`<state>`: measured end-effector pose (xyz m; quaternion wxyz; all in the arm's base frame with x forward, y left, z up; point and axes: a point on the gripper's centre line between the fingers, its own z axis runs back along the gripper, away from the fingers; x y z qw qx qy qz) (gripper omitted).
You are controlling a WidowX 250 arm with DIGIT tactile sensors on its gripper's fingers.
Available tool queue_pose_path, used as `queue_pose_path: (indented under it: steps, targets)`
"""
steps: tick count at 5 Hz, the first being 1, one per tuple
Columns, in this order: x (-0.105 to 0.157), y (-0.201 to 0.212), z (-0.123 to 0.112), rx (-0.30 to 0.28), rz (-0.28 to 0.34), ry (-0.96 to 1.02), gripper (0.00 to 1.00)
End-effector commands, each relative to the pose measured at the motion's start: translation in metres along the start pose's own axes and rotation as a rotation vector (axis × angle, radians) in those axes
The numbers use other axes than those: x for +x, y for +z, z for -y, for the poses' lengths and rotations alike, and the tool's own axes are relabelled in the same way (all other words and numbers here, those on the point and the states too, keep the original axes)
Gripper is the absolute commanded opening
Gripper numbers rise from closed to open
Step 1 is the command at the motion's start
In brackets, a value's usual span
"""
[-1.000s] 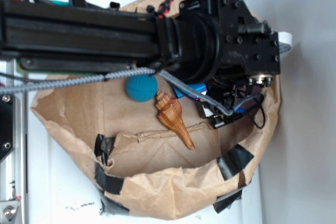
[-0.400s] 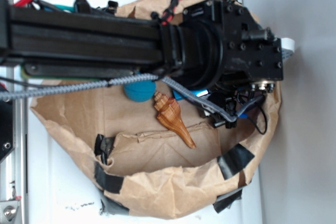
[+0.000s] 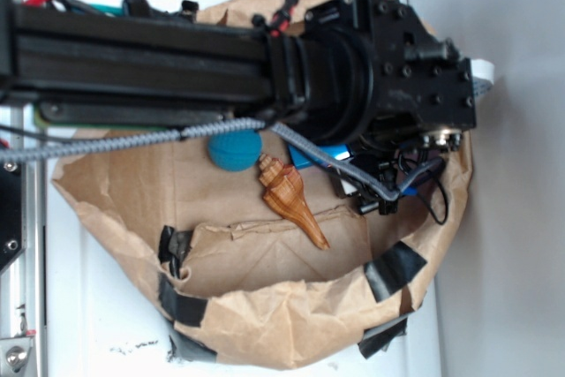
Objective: Grab the blue block.
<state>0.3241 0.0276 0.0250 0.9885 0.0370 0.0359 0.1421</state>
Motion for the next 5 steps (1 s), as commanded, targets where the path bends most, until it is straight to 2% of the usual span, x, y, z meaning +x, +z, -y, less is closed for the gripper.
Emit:
queue_pose_path:
  steps: [1, 3, 4, 5]
  targets:
    - [-0.027, 0.063, -0.019, -0.129, 0.092, -0.062, 0.0]
    - [-0.052, 0.094, -0.013, 0.018, 0.122, -0.029, 0.0]
    - [-0.055, 0.092, -0.011, 0.046, 0.127, -0.045, 0.0]
    - [-0.058, 0.088, -0.001, 0.224, 0.209, -0.027, 0.08]
